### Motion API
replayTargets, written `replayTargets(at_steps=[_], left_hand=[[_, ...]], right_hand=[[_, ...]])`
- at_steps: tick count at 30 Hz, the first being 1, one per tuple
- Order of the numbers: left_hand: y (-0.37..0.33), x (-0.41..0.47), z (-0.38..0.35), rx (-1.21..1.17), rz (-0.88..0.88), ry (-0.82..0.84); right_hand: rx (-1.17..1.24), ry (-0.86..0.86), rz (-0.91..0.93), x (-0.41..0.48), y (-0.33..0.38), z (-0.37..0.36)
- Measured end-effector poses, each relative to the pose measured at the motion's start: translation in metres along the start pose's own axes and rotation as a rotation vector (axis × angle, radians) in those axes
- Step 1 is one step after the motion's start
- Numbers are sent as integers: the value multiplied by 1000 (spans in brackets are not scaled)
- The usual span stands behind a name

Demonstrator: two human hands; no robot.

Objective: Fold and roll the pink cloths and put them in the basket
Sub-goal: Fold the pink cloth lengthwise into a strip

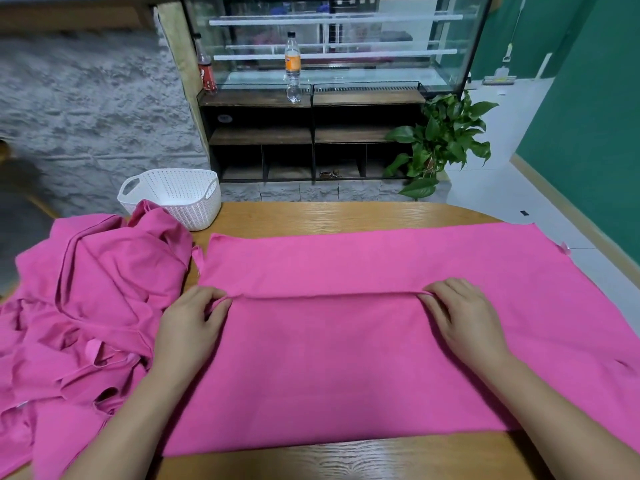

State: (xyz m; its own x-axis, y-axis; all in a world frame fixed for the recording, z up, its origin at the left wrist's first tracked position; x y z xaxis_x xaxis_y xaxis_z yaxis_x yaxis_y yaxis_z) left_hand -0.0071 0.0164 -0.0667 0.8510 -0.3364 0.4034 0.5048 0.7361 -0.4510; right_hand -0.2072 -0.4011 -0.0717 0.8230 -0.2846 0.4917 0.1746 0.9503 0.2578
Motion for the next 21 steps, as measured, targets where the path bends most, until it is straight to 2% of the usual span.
replayTargets(at_steps=[10, 17, 21], left_hand=[[-12, 102, 12, -43, 18, -83], [22, 150, -35, 38, 89, 48], [43, 156, -57, 62, 114, 76]], right_hand=[[74, 2, -172, 82, -20, 10], [35, 94, -255, 142, -28, -52], [-4, 79, -227, 144, -32, -81]])
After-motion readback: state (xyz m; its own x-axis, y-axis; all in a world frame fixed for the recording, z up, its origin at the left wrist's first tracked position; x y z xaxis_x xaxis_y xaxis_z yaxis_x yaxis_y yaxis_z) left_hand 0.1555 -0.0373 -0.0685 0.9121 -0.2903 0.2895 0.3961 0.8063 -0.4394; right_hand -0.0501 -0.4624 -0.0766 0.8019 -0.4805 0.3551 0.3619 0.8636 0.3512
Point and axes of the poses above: each hand's wrist, its own x-axis towards the middle knuckle, its own z-axis out of the back of the hand, y = z × x, the point moved 8 cm from there along x, towards the middle knuckle, and after that the axes turned 1 degree about -z, right-handed, at the moved point
